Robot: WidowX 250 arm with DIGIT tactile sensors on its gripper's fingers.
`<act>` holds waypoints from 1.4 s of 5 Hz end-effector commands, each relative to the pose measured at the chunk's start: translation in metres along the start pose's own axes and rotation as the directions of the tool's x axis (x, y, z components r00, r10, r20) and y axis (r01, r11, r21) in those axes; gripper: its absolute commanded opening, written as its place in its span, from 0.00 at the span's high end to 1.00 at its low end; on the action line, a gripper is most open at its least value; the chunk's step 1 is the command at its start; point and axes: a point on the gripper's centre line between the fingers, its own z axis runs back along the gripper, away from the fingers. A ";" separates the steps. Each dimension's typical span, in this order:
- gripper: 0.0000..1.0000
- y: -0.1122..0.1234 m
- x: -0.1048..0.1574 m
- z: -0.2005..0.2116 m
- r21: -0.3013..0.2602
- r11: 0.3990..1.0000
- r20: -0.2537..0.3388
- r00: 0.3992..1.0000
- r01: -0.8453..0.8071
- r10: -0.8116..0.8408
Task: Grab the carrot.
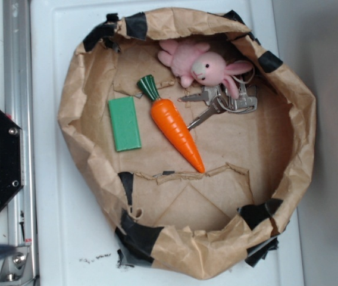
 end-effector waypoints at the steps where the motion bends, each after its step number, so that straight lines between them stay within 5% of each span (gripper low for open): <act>1: 0.00 0.000 0.000 0.000 0.000 1.000 0.000 1.000 0.000 0.000; 2: 0.00 0.020 0.048 -0.037 0.012 0.997 0.018 0.997 0.079 -0.079; 4: 0.00 0.025 0.113 -0.099 -0.038 0.967 0.028 0.968 0.252 -0.251; 6: 0.00 0.020 0.121 -0.189 0.034 0.921 -0.029 0.922 0.387 -0.386; 7: 0.00 0.027 0.122 -0.226 0.135 0.881 -0.077 0.891 0.453 -0.447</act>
